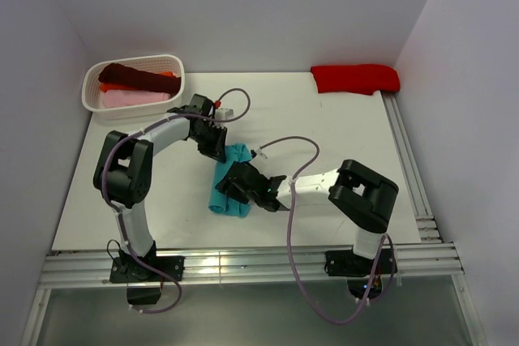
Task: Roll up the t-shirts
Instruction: Roll the tshirt
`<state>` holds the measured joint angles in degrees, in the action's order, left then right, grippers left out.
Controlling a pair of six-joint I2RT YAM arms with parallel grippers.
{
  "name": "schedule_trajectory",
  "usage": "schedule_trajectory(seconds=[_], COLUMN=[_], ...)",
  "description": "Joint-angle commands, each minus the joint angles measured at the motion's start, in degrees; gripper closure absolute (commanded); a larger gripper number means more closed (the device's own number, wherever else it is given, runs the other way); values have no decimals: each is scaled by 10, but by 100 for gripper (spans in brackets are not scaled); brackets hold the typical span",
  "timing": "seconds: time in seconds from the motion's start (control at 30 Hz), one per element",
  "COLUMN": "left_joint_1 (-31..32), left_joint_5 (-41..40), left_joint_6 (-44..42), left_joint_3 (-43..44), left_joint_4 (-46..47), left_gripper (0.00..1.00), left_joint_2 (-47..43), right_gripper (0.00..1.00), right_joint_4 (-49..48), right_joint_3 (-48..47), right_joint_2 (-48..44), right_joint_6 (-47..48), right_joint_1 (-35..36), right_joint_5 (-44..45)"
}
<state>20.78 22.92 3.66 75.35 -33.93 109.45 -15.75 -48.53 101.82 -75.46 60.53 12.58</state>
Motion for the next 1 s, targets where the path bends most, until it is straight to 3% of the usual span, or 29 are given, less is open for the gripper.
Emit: schedule_trajectory(seconds=[0.0,0.27,0.57,0.97], left_joint_1=[11,29,37,40], left_joint_5=[-81,-98,-91,-82], left_joint_6=[-15,-9,-2,-2], left_joint_3=[20,25,43,53], left_joint_4=[-12,-26,-44,-49], left_gripper=[80,80,78,75], left_joint_2=[-20,-22,-11,2], right_gripper=[41,42,50,51], right_joint_4=[267,442,519,587], right_joint_3=[-83,-232,-407,-480], right_joint_2=[-31,-24,109,196], right_joint_6=[43,64,127,124], right_joint_1=[25,63,73,79], right_joint_5=[112,212,266,261])
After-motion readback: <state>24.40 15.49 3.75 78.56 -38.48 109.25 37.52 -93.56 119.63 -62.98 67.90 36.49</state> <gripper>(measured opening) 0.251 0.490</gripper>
